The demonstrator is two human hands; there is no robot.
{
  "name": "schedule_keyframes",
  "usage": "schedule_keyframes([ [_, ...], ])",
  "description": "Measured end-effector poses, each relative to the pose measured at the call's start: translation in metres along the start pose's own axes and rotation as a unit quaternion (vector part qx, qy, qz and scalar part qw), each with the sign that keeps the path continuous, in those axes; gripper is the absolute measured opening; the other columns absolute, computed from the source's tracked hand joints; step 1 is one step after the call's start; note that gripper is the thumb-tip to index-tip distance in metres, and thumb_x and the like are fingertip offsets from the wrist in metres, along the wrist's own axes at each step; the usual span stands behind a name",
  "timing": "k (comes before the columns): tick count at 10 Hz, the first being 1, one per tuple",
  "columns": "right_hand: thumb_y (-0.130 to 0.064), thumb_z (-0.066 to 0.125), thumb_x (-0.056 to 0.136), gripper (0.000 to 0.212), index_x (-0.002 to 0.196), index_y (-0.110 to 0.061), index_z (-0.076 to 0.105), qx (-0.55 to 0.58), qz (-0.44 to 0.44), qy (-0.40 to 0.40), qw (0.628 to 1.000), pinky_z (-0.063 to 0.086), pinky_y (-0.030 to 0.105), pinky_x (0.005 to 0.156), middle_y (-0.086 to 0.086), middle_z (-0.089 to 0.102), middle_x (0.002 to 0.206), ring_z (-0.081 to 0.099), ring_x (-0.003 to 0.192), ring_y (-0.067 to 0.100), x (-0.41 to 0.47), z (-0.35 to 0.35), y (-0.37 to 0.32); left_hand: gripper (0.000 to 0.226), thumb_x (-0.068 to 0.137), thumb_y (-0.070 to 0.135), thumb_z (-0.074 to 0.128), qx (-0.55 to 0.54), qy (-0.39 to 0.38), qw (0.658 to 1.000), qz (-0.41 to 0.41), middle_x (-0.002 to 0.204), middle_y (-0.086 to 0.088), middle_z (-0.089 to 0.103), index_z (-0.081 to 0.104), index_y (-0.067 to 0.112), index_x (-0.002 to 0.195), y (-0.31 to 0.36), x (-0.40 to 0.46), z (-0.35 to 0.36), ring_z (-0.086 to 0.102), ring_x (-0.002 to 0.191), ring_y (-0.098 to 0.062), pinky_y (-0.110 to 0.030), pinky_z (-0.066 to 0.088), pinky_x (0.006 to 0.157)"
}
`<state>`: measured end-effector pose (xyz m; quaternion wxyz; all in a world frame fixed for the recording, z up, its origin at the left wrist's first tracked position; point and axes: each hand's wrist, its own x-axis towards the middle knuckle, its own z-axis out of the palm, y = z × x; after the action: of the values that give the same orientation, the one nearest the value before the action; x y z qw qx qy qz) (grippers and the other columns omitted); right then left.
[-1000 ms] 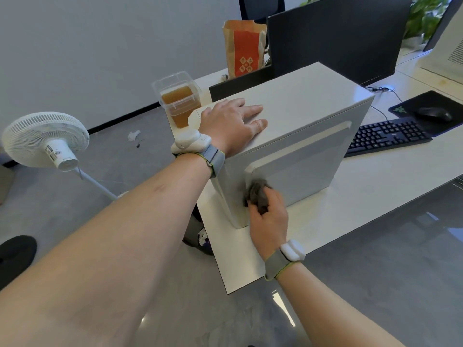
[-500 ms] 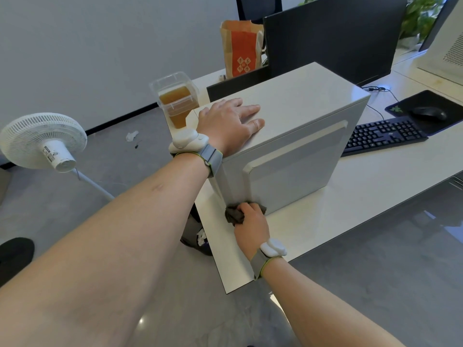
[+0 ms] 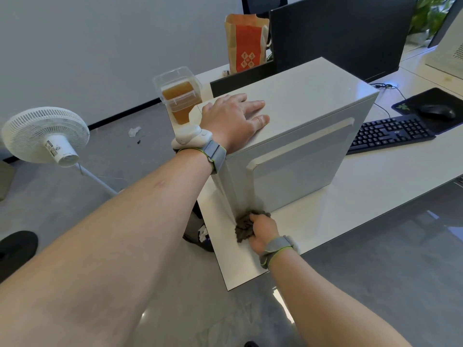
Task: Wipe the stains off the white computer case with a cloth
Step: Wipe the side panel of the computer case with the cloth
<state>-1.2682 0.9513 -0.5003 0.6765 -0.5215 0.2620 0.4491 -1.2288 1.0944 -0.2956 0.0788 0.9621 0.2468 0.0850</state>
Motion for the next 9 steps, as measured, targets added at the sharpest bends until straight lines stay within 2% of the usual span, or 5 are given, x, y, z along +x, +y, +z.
schedule_keyframes([
  [2,-0.005,0.056,0.100,0.012,0.096,-0.016,0.062,-0.075,-0.145,-0.035,0.986,0.058,0.038,0.066,0.012,0.068,0.090,0.067,0.073,0.022,-0.027,0.013,0.001,0.058,0.091,0.076,0.036,0.000,-0.001,1.000,-0.003,0.159,0.010,0.040,0.047,0.055,0.144,-0.001,0.001,0.002,0.032,0.148,-0.021,-0.052,0.022,0.118],
  [3,-0.004,0.051,0.102,0.019,0.085,-0.010,0.057,-0.066,-0.054,-0.020,0.996,0.051,0.036,0.061,0.012,0.065,0.075,0.062,0.062,0.026,-0.016,0.009,0.000,0.057,0.091,0.075,0.036,0.002,0.000,1.000,-0.003,0.159,0.010,0.040,0.047,0.055,0.144,0.000,0.000,0.002,0.032,0.147,-0.021,-0.051,0.023,0.118],
  [5,0.003,0.054,0.096,0.013,0.105,0.002,0.063,-0.037,-0.086,-0.073,0.993,0.060,0.043,0.065,0.020,0.070,0.091,0.070,0.080,0.036,-0.013,0.008,-0.001,0.057,0.092,0.075,0.036,0.000,-0.001,1.000,-0.001,0.159,0.009,0.040,0.047,0.054,0.144,-0.001,0.001,0.001,0.032,0.147,-0.021,-0.051,0.023,0.118],
  [8,-0.010,0.061,0.100,0.017,0.091,0.003,0.066,-0.045,-0.078,-0.148,0.985,0.054,0.045,0.074,0.019,0.074,0.087,0.072,0.072,0.033,-0.020,0.010,-0.006,0.057,0.092,0.074,0.037,-0.002,0.000,1.000,0.001,0.160,0.009,0.040,0.047,0.054,0.144,0.000,0.000,-0.001,0.032,0.147,-0.021,-0.052,0.023,0.118],
  [9,-0.011,0.066,0.090,0.023,0.109,0.003,0.066,-0.027,-0.054,-0.073,0.995,0.059,0.057,0.077,0.023,0.073,0.096,0.073,0.085,0.040,-0.004,-0.007,-0.001,0.057,0.092,0.075,0.037,0.002,-0.001,1.000,0.001,0.160,0.009,0.040,0.047,0.054,0.144,0.000,-0.002,0.002,0.033,0.147,-0.021,-0.051,0.023,0.118],
])
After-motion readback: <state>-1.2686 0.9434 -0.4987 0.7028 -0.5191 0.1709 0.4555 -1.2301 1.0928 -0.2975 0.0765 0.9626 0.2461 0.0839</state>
